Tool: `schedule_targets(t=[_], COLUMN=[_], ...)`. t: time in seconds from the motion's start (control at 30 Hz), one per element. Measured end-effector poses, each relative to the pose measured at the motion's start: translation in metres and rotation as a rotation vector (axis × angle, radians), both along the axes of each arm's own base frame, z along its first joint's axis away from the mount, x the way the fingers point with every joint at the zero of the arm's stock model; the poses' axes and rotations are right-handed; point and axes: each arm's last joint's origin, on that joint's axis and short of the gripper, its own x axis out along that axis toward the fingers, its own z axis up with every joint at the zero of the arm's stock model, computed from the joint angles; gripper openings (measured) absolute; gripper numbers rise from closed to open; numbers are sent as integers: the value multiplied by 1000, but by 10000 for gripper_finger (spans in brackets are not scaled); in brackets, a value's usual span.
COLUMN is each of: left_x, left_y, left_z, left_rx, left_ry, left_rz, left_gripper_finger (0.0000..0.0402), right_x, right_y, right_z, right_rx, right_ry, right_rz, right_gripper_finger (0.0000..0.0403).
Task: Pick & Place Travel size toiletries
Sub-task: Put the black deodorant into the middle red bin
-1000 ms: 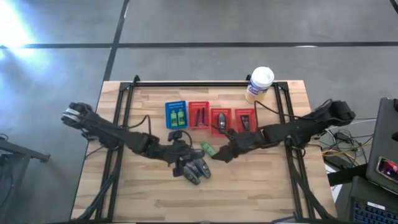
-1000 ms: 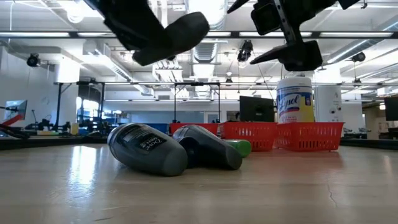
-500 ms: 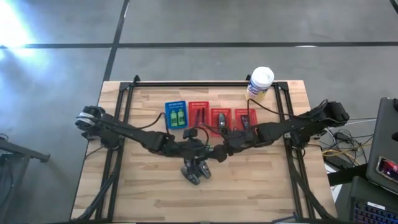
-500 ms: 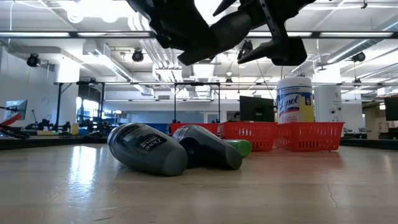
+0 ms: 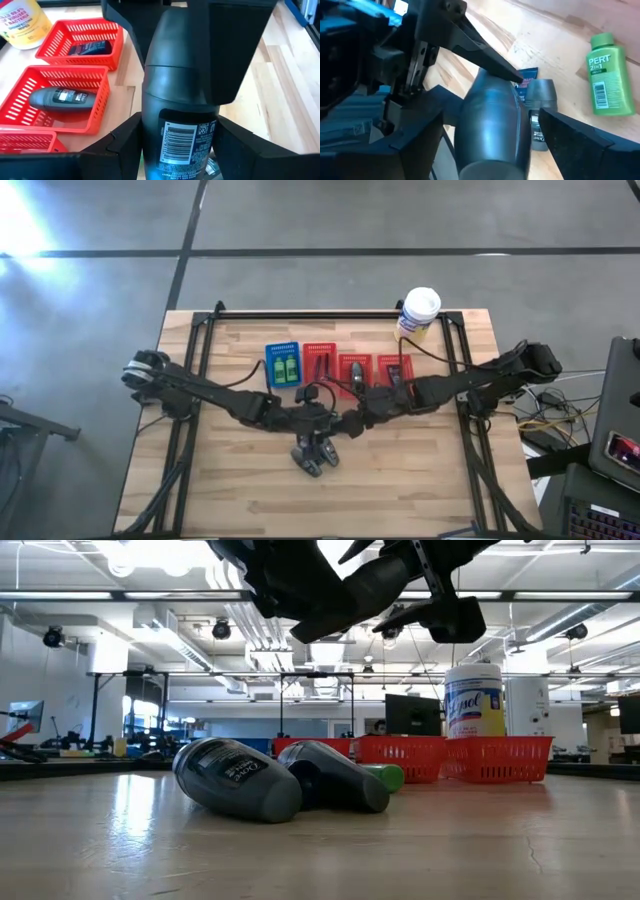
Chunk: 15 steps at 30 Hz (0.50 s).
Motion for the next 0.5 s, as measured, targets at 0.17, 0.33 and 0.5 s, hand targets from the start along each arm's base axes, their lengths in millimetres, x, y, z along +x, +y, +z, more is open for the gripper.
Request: schedule_targets(t=[0.17, 0.33, 0.5], left_x=[1, 2, 1], left_y=[4, 5, 5], left_z=[0, 0, 0], left_rx=[3, 2, 7], left_ry=[-1, -5, -4], left_rz=[16, 21, 17], left_gripper_finger=[203, 203, 203], right_x=[0, 1, 1], right_y=[-1, -2, -6], right_z=[-1, -1, -1], right_rx=[13, 11, 6], right_ry=[7, 6, 5], right_rz=[-11, -20, -40], right_gripper_finger=[304, 289, 241])
